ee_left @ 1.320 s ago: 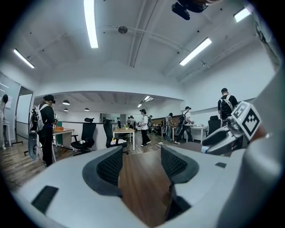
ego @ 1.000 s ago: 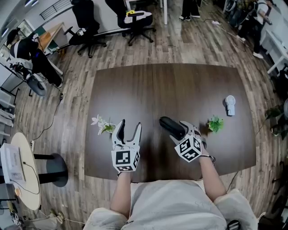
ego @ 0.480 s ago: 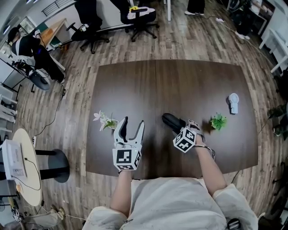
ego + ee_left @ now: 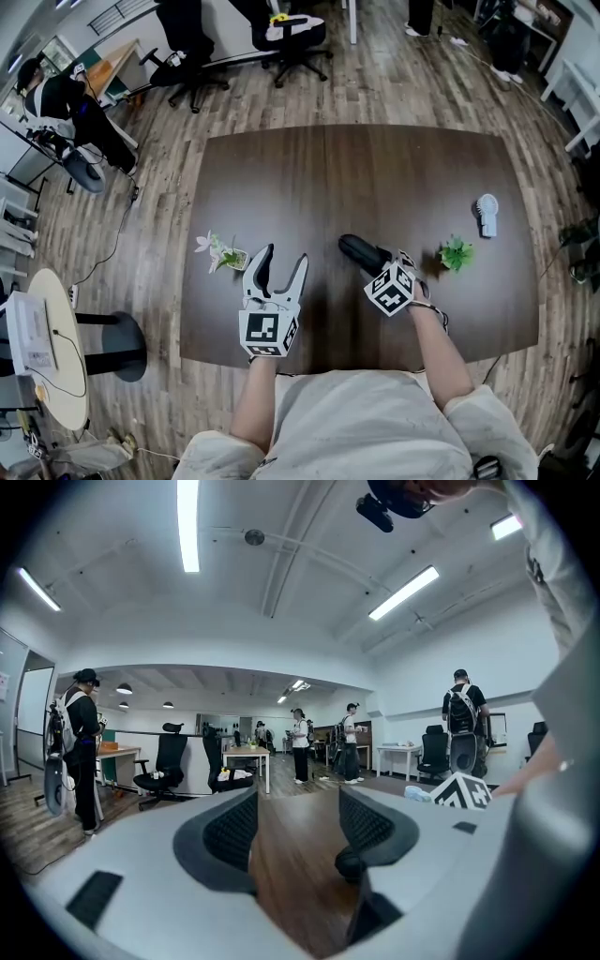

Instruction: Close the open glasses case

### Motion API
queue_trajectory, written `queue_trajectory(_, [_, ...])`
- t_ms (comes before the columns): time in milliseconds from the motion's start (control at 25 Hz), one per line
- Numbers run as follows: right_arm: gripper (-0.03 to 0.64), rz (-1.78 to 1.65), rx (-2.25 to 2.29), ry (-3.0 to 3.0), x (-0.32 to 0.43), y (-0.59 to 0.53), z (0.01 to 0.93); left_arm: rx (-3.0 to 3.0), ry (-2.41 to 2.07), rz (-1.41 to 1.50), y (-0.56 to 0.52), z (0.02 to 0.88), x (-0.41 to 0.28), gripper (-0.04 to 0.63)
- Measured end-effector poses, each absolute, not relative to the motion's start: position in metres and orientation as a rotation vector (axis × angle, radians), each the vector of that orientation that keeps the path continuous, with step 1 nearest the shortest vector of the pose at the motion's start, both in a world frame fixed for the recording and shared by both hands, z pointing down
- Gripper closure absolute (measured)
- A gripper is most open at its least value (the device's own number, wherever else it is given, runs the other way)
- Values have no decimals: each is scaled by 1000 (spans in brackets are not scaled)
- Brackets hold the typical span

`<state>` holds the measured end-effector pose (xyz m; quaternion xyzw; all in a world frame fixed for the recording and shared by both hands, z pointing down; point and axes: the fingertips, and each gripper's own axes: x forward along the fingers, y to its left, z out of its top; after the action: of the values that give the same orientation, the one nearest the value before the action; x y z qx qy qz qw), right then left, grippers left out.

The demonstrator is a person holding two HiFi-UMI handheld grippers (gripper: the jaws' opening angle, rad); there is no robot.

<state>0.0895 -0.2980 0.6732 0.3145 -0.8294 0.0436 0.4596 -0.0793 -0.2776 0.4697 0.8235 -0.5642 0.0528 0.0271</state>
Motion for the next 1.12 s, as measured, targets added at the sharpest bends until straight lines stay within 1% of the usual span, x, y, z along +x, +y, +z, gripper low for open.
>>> queue_trajectory(320, [353,45,850,-2274,72,-302,579,2606,-1681,124,-277,456,-70,313])
queue_trajectory(520, [354,31,804,-2575,50,-292,498,2701,-1487,51,-273,439,-52,300])
queue_trajectory(760, [354,91,541,-2944,28,-255,412,2808,-1061,-198,-254,387,-20,264])
queue_trajectory(880, [354,165,353,-3052,23,-236,391,2855,-902,-270,-247,363,-9,252])
queue_trajectory(1120, [356,300,117,-3190,18,-212,366,2910,-616,-376,-226,328,7,249])
